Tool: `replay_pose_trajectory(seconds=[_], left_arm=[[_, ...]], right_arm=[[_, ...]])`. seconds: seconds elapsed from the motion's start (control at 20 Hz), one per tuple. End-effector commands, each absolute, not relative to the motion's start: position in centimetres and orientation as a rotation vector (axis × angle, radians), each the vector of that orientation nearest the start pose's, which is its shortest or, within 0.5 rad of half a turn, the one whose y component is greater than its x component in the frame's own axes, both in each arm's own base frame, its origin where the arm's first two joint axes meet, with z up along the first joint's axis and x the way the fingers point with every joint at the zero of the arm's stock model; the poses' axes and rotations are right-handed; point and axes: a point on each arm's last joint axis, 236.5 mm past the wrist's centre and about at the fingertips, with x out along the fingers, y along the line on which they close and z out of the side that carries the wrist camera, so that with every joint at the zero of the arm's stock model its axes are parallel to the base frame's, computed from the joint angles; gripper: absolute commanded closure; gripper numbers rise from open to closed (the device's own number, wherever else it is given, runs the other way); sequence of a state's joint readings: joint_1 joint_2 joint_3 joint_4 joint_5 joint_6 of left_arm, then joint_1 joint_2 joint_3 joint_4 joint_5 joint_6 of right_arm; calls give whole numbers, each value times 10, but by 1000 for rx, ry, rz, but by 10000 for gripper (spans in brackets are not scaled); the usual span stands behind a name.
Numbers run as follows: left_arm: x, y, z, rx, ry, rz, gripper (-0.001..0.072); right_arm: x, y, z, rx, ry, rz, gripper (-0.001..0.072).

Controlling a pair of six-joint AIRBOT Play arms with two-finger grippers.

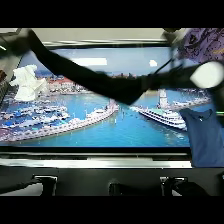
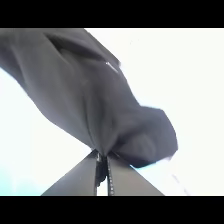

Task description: Fold the clothes and pants, and hang the long-sleeved shirts on hangers.

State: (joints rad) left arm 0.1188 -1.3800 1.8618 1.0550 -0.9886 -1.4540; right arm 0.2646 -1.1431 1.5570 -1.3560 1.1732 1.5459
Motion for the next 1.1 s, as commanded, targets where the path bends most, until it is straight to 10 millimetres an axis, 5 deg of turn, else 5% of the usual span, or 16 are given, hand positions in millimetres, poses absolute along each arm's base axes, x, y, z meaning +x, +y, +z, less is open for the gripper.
replay_pose_trajectory(seconds=[0.0, 0.15, 0.3, 0.5, 0.65, 0.9, 1.05], left_arm=[[432, -27, 440, -240, 192, -198, 686], [364, -32, 472, -252, 158, -187, 685], [318, -29, 461, -294, 248, -137, 685], [322, -29, 420, -349, 397, -113, 684], [354, -38, 343, -448, 610, -123, 684], [391, -58, 131, -570, 1099, -78, 684], [414, -57, 21, -626, 1216, 8, 684]], right_arm=[[370, 120, 358, -19, 458, 339, 678], [324, 105, 412, -15, 312, 332, 678], [292, 90, 435, -9, 246, 308, 677], [309, 93, 419, 25, 304, 293, 677], [359, 113, 357, 27, 493, 308, 677], [436, 176, 194, 118, 911, 415, 677], [479, 194, 108, 168, 1037, 406, 677]])
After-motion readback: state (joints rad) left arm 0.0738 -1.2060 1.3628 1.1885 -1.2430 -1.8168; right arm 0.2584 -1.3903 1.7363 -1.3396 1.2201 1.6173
